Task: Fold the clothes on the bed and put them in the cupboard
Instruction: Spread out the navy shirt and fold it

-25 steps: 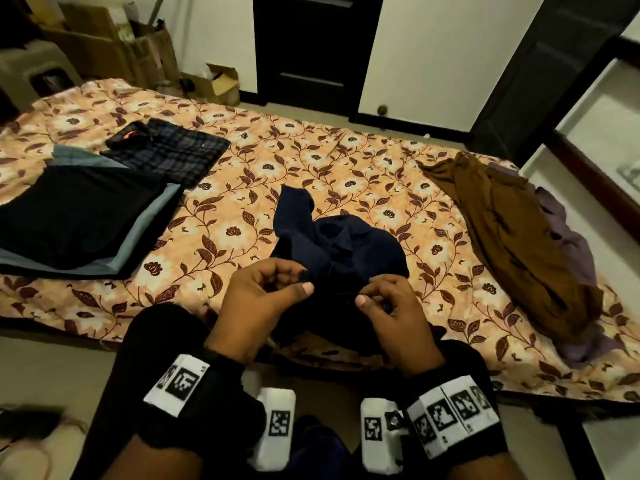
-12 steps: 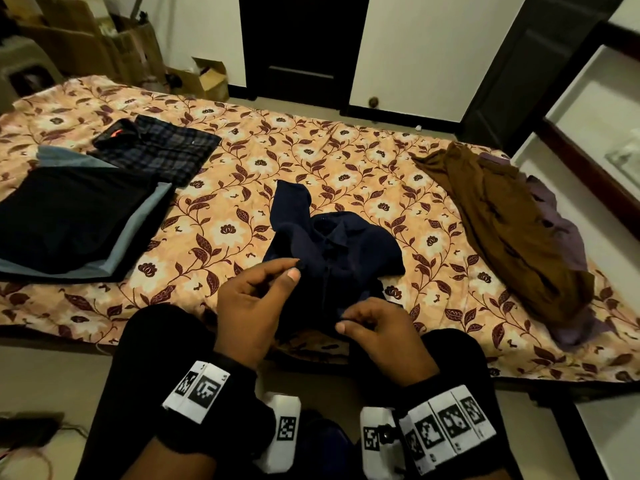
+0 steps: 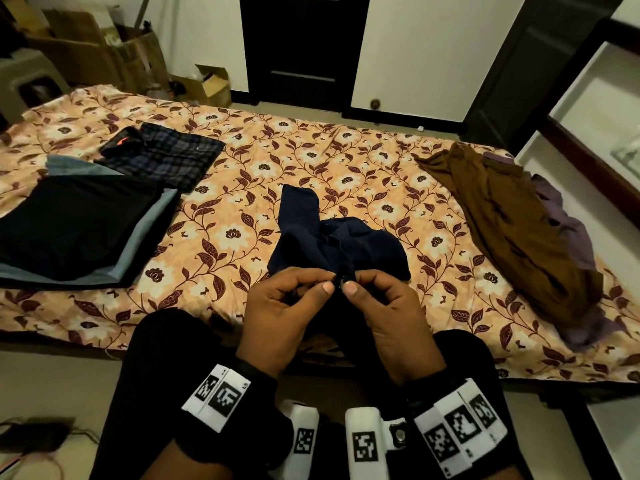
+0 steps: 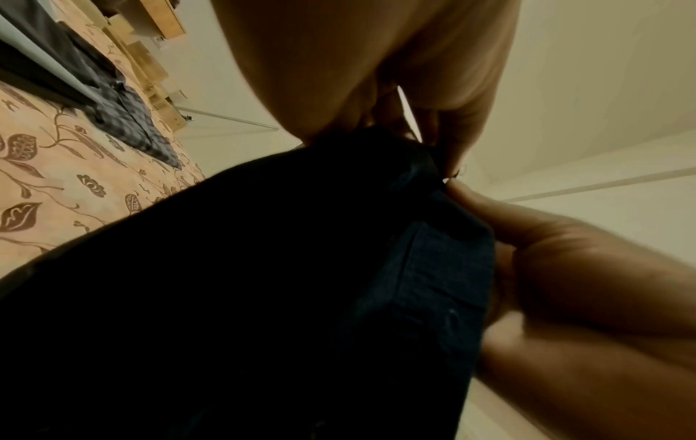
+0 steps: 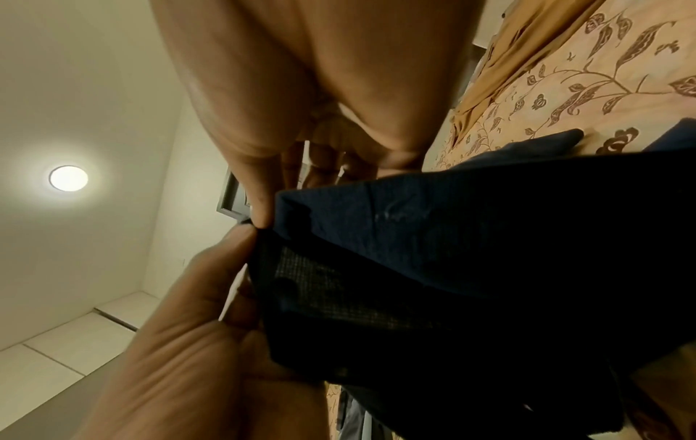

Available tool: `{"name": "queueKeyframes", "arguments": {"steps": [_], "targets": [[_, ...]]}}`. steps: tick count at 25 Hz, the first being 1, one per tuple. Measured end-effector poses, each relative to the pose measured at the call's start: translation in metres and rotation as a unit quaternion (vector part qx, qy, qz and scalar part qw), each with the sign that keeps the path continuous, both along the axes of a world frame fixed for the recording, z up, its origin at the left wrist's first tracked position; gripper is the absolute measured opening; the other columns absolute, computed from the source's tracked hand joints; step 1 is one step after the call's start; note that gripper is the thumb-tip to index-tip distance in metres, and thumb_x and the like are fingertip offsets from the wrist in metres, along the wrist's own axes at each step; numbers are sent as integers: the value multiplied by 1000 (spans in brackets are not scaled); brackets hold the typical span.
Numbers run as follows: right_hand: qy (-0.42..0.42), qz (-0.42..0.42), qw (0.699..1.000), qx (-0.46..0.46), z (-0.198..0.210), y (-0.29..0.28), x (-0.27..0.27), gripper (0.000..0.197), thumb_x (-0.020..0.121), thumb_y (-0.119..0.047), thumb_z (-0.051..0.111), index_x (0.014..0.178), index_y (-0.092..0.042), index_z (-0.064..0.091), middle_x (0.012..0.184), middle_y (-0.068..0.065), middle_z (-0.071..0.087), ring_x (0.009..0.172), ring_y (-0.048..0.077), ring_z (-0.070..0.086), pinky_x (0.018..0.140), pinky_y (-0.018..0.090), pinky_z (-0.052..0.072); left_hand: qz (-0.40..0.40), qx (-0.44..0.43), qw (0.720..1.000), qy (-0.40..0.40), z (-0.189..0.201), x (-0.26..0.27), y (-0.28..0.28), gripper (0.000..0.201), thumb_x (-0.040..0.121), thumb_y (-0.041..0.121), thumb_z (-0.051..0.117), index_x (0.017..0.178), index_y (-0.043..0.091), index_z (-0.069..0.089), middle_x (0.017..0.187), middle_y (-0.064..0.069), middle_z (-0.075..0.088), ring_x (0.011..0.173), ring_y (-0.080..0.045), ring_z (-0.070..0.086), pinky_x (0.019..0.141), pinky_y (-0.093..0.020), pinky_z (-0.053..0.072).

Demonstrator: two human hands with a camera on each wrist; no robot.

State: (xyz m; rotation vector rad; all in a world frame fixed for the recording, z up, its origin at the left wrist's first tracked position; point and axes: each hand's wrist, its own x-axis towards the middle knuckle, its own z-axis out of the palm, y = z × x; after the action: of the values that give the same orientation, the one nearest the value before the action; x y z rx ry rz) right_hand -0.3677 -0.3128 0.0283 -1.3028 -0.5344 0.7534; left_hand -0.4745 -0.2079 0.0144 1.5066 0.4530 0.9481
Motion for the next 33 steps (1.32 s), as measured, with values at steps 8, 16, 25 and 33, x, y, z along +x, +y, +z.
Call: {"name": "queueKeyframes", "arguments": {"steps": [8,16,25,33], "targets": [[-20,-46,999,11,-3,0,-11,15,84,-13,64,96,-5,69,95,16,71,93,31,69,80,41,57,-9,17,1000,10,-5,2,-2,19,82,3,73,91,19,75,76,6,71,73,-8,65,72,-21,53],[118,-55,990,46,0,7,-11,17,88,-4,56,80,-7,71,81,16,72,73,26,69,64,35,59,16,1,1000,15,-6,4,2,22,81,-1,73,89,19,76,83,-2,75,80,-17,71,76,-29,57],[83,-101,991,12,-8,7,-10,6,83,4,64,79,0,65,59,4,65,49,10,60,47,18,47,-45,15,993,104,-10,7,6,22,78,24,65,94,15,78,84,-2,76,83,-19,72,81,-44,58],[12,-108,988,-106,-24,1,-8,10,82,-6,71,75,-14,68,60,-1,63,47,9,50,41,22,41,-45,27,990,131,-24,7,-5,19,81,25,64,94,22,77,94,8,76,92,-2,70,84,-25,56]]}}
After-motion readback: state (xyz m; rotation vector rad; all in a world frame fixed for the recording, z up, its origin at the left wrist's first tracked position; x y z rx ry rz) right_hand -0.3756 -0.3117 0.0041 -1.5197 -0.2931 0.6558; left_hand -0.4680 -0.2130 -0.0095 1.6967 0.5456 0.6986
